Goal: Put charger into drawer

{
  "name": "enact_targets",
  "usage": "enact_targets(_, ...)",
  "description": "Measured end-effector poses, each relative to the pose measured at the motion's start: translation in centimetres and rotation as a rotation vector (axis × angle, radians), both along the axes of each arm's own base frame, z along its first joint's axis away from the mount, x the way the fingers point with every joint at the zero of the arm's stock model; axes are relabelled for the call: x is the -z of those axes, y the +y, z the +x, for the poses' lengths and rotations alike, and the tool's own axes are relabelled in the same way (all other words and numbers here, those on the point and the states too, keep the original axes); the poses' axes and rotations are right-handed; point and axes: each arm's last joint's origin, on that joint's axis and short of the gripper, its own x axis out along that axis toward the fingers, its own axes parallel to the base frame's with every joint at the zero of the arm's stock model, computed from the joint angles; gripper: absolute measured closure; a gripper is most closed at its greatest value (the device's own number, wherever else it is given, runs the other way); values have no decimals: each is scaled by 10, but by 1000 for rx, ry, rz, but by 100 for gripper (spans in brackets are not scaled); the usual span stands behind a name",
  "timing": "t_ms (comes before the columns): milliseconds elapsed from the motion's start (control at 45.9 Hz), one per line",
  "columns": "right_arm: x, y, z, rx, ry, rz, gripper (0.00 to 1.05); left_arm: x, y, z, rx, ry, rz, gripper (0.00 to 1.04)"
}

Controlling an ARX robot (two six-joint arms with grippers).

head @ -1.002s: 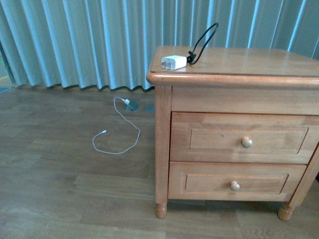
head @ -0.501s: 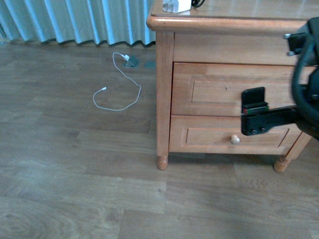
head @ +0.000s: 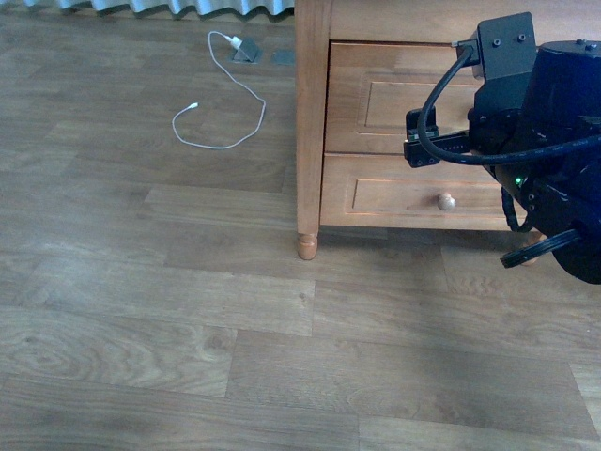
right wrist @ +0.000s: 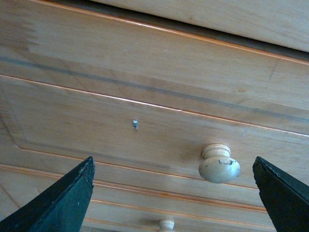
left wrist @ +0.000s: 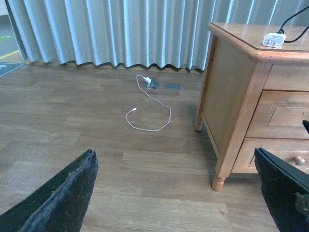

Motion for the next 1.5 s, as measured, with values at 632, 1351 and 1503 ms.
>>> enact_targets(632, 14, -20, 25, 51, -11, -11, 8, 0, 0, 0, 0, 0, 0, 6)
enact_targets(1351, 15, -20, 25, 63, -9, -26, 58, 0, 0, 0, 0, 0, 0, 6)
enact_targets(1503, 16, -21, 25, 58, -6, -29, 80, 0, 0, 0, 0, 0, 0, 6)
